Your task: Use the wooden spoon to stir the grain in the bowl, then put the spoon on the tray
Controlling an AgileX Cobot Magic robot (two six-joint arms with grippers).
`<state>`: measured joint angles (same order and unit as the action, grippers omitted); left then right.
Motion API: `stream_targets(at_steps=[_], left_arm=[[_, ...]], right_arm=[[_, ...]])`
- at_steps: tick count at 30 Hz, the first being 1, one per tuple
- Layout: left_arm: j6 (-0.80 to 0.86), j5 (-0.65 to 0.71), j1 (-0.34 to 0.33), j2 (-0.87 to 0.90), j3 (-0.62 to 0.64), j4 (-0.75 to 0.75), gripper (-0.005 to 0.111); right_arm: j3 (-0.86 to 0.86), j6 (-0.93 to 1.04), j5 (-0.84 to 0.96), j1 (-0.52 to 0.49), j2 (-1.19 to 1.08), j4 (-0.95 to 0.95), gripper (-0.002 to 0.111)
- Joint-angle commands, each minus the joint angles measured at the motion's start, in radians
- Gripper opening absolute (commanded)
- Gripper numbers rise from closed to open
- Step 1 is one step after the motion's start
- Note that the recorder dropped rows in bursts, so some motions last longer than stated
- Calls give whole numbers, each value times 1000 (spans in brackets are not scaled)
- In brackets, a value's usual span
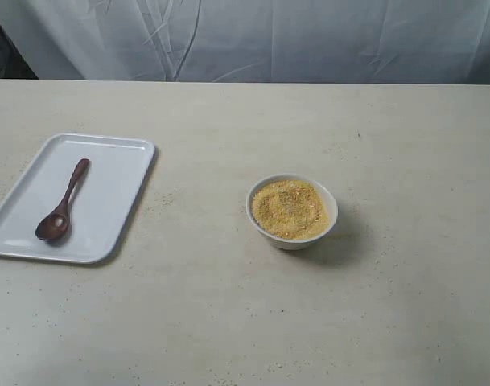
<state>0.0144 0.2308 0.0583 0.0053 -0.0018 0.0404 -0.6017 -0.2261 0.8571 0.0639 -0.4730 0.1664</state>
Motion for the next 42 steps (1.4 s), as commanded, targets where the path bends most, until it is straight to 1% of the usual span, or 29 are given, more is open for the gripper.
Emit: stream_targets(at_steps=[1, 3, 8, 20, 26, 35, 42], left_arm=[[-4, -4, 4, -5, 2, 2, 0], [-4, -4, 4, -5, 2, 2, 0], [-4, -4, 4, -5, 2, 2, 0], [-4, -6, 4, -5, 2, 2, 0], [-4, -6, 4, -5, 2, 2, 0], [-4, -6, 4, -5, 2, 2, 0], [-4, -6, 4, -5, 2, 2, 0]], right_arm=[[98, -13, 1, -4, 145, -21, -1], [127, -13, -64, -4, 195, -21, -1], [130, -13, -67, -4, 262, -21, -1], [130, -13, -67, 0, 298, -21, -1], [130, -13, -67, 0, 454, -18, -1], [132, -13, -72, 0, 456, -22, -1], [247, -13, -276, -4, 473, -40, -1]])
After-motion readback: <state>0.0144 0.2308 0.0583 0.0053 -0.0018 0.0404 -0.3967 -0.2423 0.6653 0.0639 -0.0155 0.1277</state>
